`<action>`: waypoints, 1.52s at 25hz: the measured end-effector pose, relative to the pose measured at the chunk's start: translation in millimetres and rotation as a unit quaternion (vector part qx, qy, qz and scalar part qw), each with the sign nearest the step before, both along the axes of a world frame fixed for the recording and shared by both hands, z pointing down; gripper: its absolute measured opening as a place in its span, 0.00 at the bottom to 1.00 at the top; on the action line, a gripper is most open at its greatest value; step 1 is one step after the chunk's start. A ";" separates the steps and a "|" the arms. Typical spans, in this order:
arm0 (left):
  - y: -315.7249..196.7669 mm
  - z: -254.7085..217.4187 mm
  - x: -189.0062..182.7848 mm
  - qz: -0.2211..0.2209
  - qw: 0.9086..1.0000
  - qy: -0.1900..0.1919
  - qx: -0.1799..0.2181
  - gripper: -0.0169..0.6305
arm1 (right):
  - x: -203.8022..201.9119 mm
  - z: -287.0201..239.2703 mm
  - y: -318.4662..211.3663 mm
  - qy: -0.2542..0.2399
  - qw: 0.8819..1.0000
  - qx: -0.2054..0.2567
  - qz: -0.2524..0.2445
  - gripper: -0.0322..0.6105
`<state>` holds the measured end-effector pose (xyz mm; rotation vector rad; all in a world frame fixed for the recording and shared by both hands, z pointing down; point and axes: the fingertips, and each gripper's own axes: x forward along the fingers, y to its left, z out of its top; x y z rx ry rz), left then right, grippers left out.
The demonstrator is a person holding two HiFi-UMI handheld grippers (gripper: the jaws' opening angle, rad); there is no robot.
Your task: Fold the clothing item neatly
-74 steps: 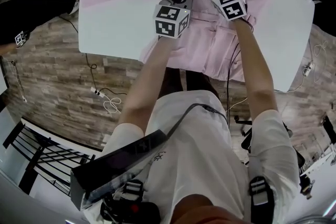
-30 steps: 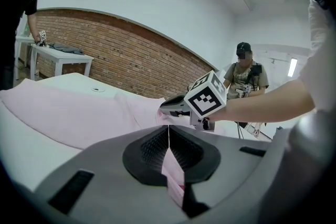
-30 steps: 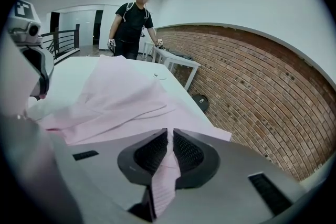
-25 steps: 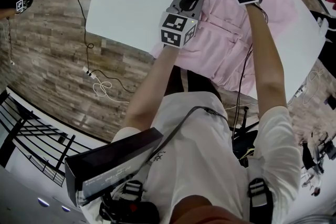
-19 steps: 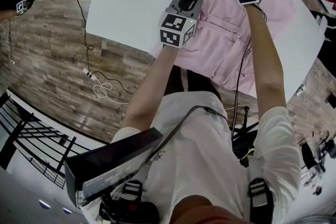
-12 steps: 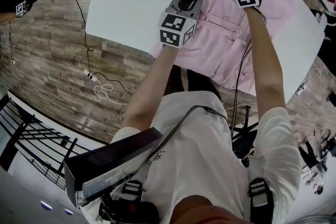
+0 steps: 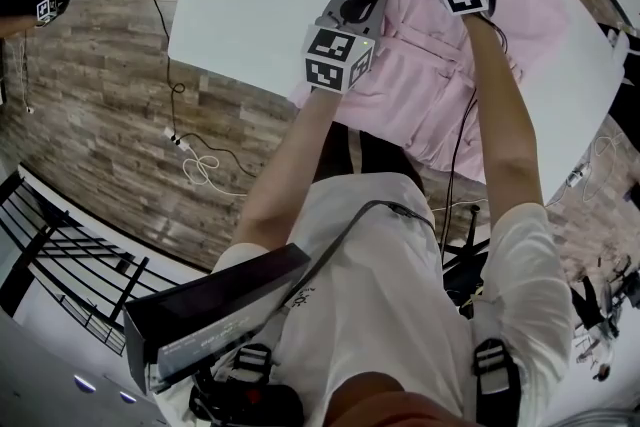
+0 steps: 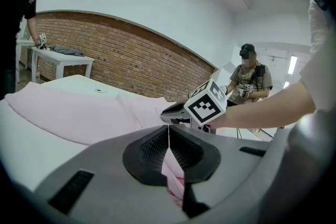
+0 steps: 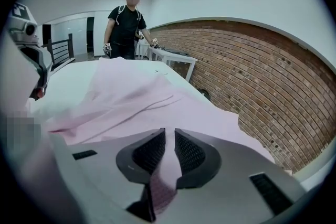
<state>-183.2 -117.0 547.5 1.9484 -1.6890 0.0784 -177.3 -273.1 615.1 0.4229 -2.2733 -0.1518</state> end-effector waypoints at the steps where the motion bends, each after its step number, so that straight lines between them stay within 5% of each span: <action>1: 0.4 -0.7 -0.5 -0.001 1.000 -0.001 0.000 0.03 | 0.4 -1.2 0.4 -0.002 1.000 0.000 0.000 0.14; 24: 1.5 -54.9 46.4 0.026 0.999 -0.037 0.027 0.03 | 61.1 -90.5 78.1 -0.153 0.986 -0.056 0.034 0.06; 38: 26.1 -73.2 12.3 -0.058 0.997 -0.052 0.028 0.03 | 34.2 -114.0 122.2 -0.184 0.980 -0.068 -0.039 0.06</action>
